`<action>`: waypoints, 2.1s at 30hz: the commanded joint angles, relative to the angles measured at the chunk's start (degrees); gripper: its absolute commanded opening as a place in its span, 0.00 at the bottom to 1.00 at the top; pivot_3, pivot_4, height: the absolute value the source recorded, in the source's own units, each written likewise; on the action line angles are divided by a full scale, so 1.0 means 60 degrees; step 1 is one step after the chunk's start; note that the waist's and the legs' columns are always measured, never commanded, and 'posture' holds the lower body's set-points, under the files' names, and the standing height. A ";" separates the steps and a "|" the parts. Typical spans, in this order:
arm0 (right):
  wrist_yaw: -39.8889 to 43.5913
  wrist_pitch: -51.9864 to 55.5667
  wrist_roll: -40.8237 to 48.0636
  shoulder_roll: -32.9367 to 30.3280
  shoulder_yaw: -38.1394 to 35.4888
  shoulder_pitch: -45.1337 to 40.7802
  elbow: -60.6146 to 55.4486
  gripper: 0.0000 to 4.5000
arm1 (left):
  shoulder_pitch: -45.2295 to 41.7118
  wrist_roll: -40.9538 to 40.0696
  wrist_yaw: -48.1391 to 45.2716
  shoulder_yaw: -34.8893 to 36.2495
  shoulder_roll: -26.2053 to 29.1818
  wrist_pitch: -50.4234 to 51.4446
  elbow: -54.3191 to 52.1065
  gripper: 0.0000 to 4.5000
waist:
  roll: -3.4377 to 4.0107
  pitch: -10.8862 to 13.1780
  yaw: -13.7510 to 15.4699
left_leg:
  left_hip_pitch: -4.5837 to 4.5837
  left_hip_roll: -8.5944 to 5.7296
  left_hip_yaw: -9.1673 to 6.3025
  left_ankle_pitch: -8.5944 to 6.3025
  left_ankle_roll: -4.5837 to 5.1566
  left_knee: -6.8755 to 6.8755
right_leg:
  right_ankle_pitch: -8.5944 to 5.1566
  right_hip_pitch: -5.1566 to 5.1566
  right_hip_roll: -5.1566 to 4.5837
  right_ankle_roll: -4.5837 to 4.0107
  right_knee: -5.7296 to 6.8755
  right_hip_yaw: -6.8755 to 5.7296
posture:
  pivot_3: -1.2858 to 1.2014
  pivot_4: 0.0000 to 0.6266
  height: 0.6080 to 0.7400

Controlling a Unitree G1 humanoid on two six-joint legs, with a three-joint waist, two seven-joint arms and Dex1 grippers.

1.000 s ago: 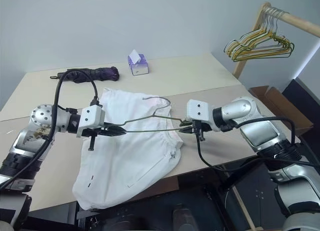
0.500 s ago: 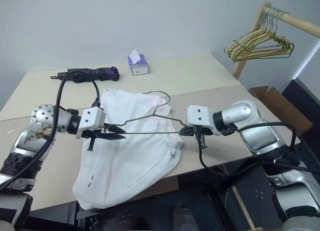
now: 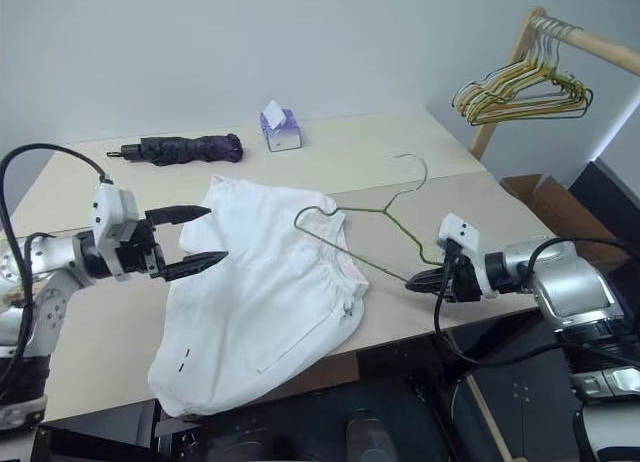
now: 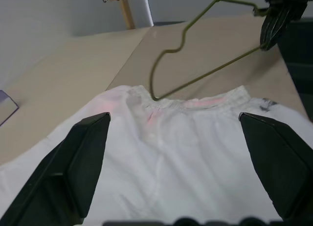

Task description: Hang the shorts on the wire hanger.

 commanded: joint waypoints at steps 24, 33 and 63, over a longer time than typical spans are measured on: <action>-0.1950 0.3393 0.1170 0.0842 -0.1383 0.0442 0.1344 0.00 | -0.0059 -0.1144 -0.0659 -0.0143 0.0521 0.0341 -0.1013 1.00 | 0.0039 -0.0030 0.0456 | 0.0016 0.0014 0.0133 0.0004 0.0002 0.0014 | -0.0009 0.0010 0.0070 0.0012 -0.0032 0.0026 | 0.47 0.00 1.00; -0.2257 0.3112 0.1076 0.1111 -0.1589 -0.0184 0.1911 0.00 | 0.0280 -0.1191 -0.0566 -0.0036 0.0521 0.0262 -0.1223 1.00 | 0.0041 -0.0031 0.0429 | 0.0002 0.0016 0.0107 0.0003 0.0004 0.0012 | 0.0004 0.0008 0.0074 -0.0003 -0.0047 0.0042 | 0.47 0.01 1.00; -0.1492 0.2468 0.0526 0.1501 -0.0189 -0.0859 0.2771 0.00 | 0.0279 -0.1050 -0.0248 -0.0141 0.0428 0.0129 -0.1138 1.00 | 0.0042 -0.0031 0.0463 | 0.0016 0.0024 0.0117 0.0003 0.0003 0.0009 | -0.0005 0.0006 0.0081 0.0016 -0.0050 0.0046 | 0.48 0.02 1.00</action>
